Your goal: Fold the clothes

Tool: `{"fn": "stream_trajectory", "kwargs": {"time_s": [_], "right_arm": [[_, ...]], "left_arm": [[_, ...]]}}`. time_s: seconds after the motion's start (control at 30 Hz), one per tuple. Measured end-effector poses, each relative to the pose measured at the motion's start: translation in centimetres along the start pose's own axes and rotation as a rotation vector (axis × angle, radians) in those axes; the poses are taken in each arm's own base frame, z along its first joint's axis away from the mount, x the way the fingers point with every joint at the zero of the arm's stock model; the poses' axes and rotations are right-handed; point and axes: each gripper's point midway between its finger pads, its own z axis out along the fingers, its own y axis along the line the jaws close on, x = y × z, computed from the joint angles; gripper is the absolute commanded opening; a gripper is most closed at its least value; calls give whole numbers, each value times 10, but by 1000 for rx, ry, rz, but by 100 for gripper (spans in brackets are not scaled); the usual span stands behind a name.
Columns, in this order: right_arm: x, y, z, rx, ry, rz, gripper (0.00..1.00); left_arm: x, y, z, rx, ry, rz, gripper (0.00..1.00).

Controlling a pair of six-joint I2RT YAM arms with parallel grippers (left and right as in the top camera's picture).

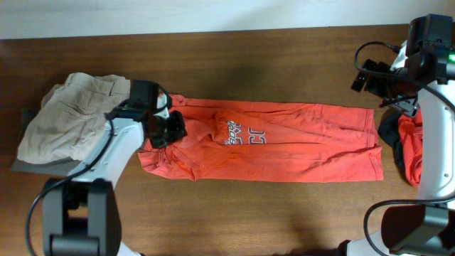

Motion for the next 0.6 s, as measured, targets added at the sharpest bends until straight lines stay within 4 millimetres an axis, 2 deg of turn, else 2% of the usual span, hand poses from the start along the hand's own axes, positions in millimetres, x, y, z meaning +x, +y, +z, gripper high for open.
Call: {"fn": "stream_trajectory", "kwargs": {"time_s": [0.07, 0.23, 0.6], "right_arm": [[0, 0, 0, 0, 0, -1, 99], [0, 0, 0, 0, 0, 0, 99], [0, 0, 0, 0, -1, 0, 99]], "left_arm": [[-8, 0, -15, 11, -41, 6, 1], [-12, 8, -34, 4, -63, -15, 1], [20, 38, -43, -71, 73, -93, 1]]}}
